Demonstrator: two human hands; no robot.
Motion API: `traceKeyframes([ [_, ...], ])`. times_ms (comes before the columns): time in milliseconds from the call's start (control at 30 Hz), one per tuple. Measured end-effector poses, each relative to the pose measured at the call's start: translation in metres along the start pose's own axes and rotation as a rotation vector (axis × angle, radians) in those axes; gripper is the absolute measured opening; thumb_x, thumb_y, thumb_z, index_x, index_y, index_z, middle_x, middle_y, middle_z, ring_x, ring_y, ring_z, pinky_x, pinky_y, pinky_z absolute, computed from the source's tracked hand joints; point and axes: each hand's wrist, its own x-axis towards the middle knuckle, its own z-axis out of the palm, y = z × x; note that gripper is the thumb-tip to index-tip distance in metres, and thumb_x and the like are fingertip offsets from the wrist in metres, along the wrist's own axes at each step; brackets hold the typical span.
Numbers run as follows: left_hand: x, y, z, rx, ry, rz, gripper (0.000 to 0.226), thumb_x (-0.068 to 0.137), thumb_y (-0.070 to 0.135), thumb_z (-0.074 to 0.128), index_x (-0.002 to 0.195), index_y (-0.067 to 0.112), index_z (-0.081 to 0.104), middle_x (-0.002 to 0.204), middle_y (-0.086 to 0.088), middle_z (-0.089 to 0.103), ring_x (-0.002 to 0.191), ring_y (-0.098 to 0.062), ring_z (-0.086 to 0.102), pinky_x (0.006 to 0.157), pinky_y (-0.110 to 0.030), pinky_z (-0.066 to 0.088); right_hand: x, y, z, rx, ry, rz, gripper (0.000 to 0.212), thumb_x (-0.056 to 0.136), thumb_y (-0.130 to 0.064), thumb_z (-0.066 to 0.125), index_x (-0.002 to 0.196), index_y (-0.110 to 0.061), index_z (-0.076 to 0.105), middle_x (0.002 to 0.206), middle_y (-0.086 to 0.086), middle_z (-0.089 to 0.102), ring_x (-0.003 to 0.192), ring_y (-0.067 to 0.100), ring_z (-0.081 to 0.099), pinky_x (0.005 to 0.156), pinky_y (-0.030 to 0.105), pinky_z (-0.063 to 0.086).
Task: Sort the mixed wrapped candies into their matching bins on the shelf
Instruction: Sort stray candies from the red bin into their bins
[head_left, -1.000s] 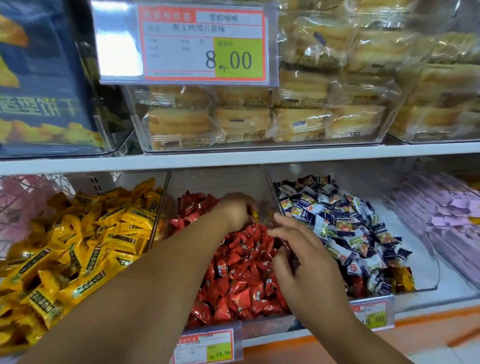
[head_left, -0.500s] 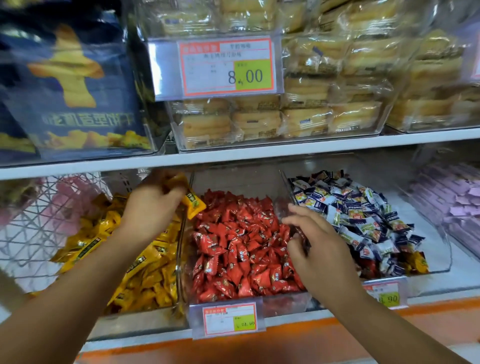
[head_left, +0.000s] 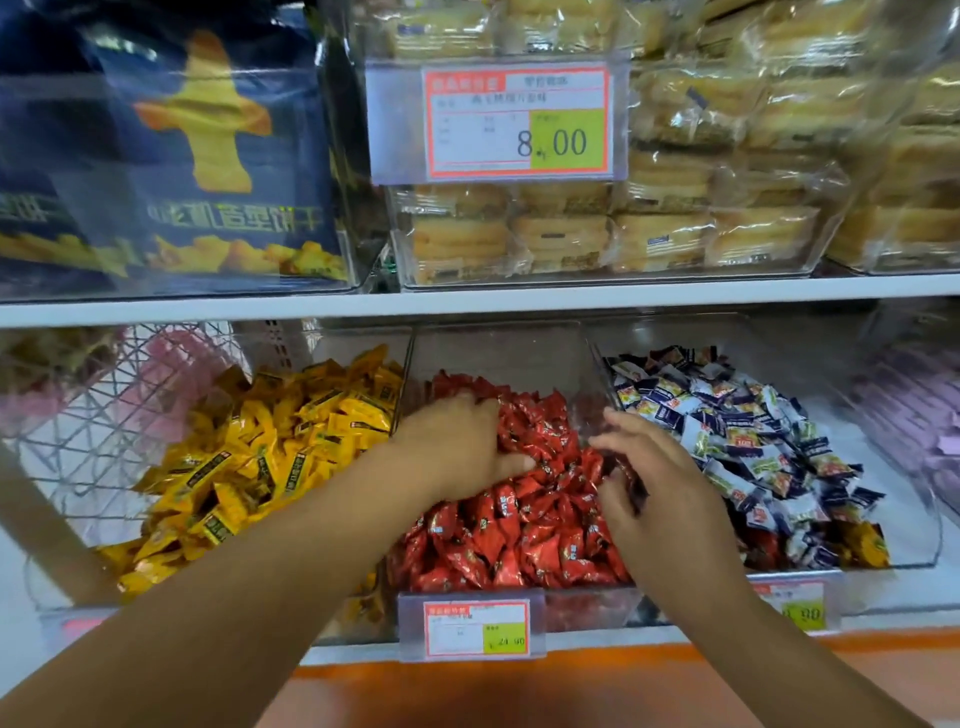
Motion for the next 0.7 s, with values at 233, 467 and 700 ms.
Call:
traceKeyframes([
  [233,0.072,0.017,0.022,-0.188,-0.304,-0.22,0.11,0.068,0.089,0.044,0.153,0.036,0.0,0.161,-0.012,-0.006,0.145,-0.044,0.009,0.117,-0.055,0.018,0.001,0.005,0.004,0.0,0.024,-0.035,0.03,0.087,-0.008,0.06,0.112,-0.022,0.067,0.134,-0.015,0.05,0.117,-0.011,0.041,0.092,-0.002,0.026],
  [467,0.066,0.024,0.034,-0.167,-0.251,0.055,0.077,0.087,0.063,0.048,0.151,0.04,0.012,0.161,-0.005,0.008,0.144,-0.04,0.015,0.116,-0.052,0.023,0.0,0.006,0.004,0.05,0.065,-0.065,0.029,0.084,-0.017,0.052,0.108,-0.02,0.069,0.133,-0.01,0.054,0.1,0.011,0.063,0.083,0.02,0.045],
  [700,0.012,0.017,-0.005,-0.302,-0.208,0.222,0.059,0.097,0.052,0.043,0.15,0.046,0.018,0.162,0.006,0.002,0.148,-0.016,0.008,0.117,-0.027,0.01,0.002,0.005,0.002,0.043,0.04,-0.044,0.032,0.083,0.0,0.064,0.11,-0.018,0.068,0.133,-0.007,0.055,0.101,0.018,0.064,0.08,0.023,0.045],
])
